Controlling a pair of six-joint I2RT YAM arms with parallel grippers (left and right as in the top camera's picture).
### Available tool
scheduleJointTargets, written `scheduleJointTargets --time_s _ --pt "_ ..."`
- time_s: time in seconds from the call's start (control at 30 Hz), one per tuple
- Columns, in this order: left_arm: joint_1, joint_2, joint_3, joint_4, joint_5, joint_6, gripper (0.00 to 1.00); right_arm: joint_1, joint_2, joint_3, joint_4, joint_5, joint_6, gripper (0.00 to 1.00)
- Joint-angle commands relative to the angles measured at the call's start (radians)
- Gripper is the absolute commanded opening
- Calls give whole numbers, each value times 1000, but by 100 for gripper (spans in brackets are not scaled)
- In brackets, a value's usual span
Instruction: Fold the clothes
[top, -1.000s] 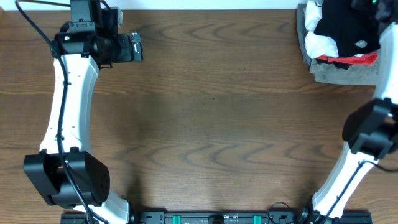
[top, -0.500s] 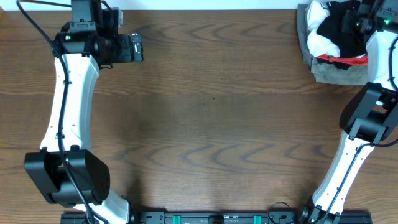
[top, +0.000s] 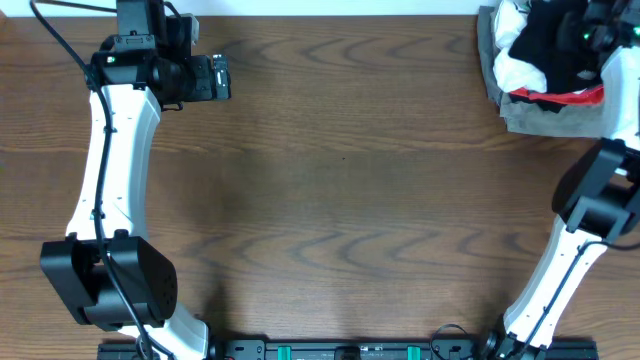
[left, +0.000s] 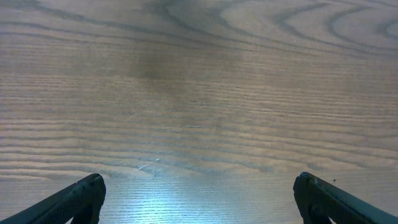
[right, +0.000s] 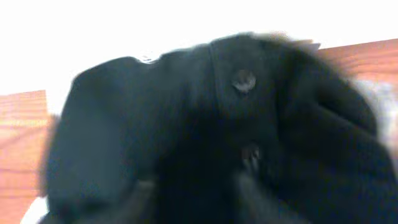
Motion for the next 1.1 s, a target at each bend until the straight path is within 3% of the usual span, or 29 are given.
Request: scheduleJointTargets --time_s 0.0,0.03,0.43,0.83,1.07 --pt "4 11 -6 0 -13 16 98 -14 -219 2 -13 3 -8 76" --pt "4 11 -6 0 -12 16 98 -14 -266 2 -27 3 -8 99" --pt "4 11 -6 1 -13 16 98 -13 -641 2 -60 0 -8 99" --pt "4 11 -6 0 -13 16 98 -13 -706 1 -77 0 -8 99" --pt "4 11 -6 0 -12 16 98 35 -770 1 -330 34 -9 99"
